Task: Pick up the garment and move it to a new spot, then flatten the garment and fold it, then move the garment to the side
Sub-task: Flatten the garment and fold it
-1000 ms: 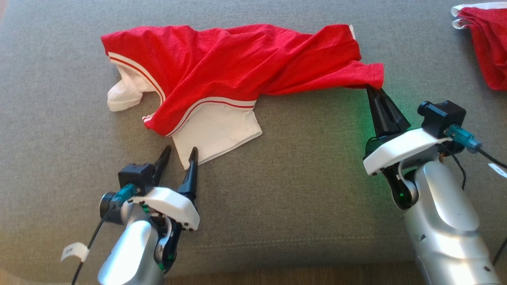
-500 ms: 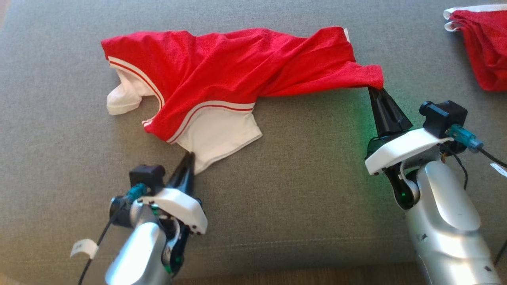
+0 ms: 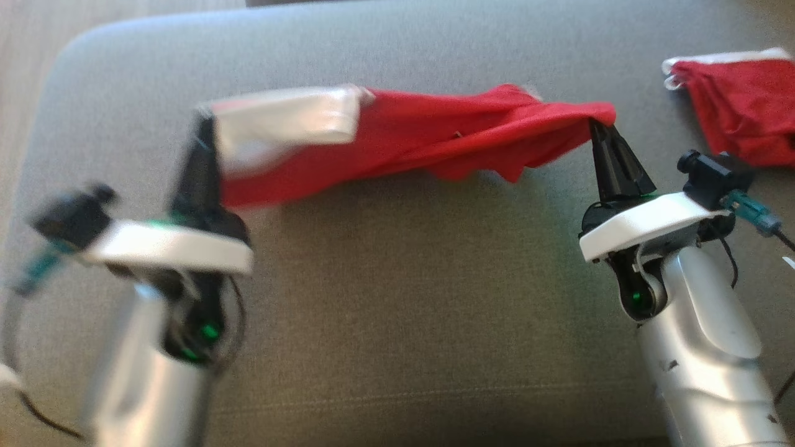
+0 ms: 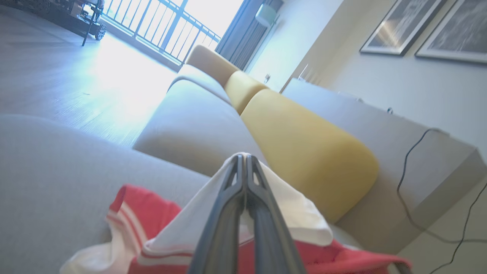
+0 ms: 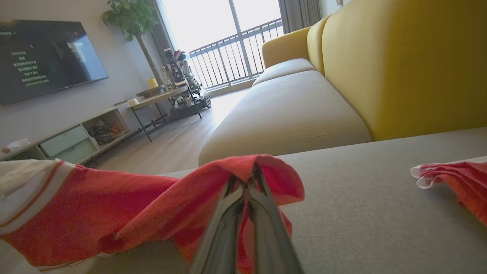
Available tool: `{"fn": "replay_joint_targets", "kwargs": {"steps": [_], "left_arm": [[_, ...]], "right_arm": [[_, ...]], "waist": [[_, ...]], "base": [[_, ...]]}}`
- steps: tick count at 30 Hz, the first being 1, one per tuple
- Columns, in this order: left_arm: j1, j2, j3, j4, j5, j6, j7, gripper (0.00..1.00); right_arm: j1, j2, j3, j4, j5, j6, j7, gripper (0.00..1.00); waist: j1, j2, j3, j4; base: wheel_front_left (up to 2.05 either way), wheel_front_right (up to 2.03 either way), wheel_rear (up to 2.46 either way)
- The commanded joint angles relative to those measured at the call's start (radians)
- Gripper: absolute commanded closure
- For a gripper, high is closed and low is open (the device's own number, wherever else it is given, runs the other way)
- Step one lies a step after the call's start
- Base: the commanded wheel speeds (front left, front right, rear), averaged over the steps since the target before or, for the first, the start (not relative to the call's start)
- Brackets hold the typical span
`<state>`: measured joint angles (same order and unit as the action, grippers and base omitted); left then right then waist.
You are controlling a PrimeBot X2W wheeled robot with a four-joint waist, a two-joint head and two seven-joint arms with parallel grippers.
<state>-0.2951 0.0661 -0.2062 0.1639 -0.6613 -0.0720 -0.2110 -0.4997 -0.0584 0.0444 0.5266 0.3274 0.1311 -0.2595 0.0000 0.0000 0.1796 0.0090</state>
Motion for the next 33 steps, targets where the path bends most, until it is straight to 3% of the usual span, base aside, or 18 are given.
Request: {"fn": "replay_joint_targets", "kwargs": {"steps": [1,5,11,16,20,27,33], "left_arm": [[-0.101,0.037,0.088,-0.085,-0.065,-0.006,0.035,1.0],[-0.224,0.058,0.176,-0.155,-0.18,0.023,0.118,1.0],[-0.425,0.098,0.265,-0.143,-0.277,0.089,0.208,1.0],[-0.547,0.12,0.292,-0.1,-0.301,0.103,0.226,1.0],[-0.621,0.134,0.293,-0.059,-0.301,0.103,0.23,1.0],[-0.513,0.126,0.257,-0.046,-0.332,0.116,0.321,1.0],[-0.267,0.127,0.228,-0.137,-0.345,0.121,0.38,1.0]], "right_arm": [[-0.05,0.008,0.027,-0.018,0.047,0.0,-0.002,1.0],[-0.135,0.0,0.017,-0.031,0.114,0.0,0.069,1.0],[-0.25,-0.124,0.004,-0.109,0.16,0.0,0.237,1.0],[-0.301,-0.197,-0.02,-0.146,0.141,0.0,0.277,1.0],[-0.299,-0.218,-0.047,-0.19,0.115,0.0,0.294,1.0],[-0.085,-0.211,-0.03,-0.302,0.084,0.0,0.353,1.0],[0.327,-0.155,-0.059,-0.459,0.068,0.0,0.391,1.0]], "waist": [[0.0,0.0,-0.053,-0.007],[0.0,0.0,-0.104,-0.023],[0.0,0.0,-0.154,-0.039],[0.0,0.0,-0.174,-0.048],[0.0,0.0,-0.18,-0.052],[0.0,0.0,-0.14,-0.047],[0.0,0.0,-0.054,-0.029]], "base": [[0.0,0.0,0.0],[0.0,0.0,0.0],[0.0,0.0,0.0],[0.0,0.0,0.0],[0.0,0.0,0.0],[0.0,0.0,0.0],[0.0,0.0,0.0]]}}
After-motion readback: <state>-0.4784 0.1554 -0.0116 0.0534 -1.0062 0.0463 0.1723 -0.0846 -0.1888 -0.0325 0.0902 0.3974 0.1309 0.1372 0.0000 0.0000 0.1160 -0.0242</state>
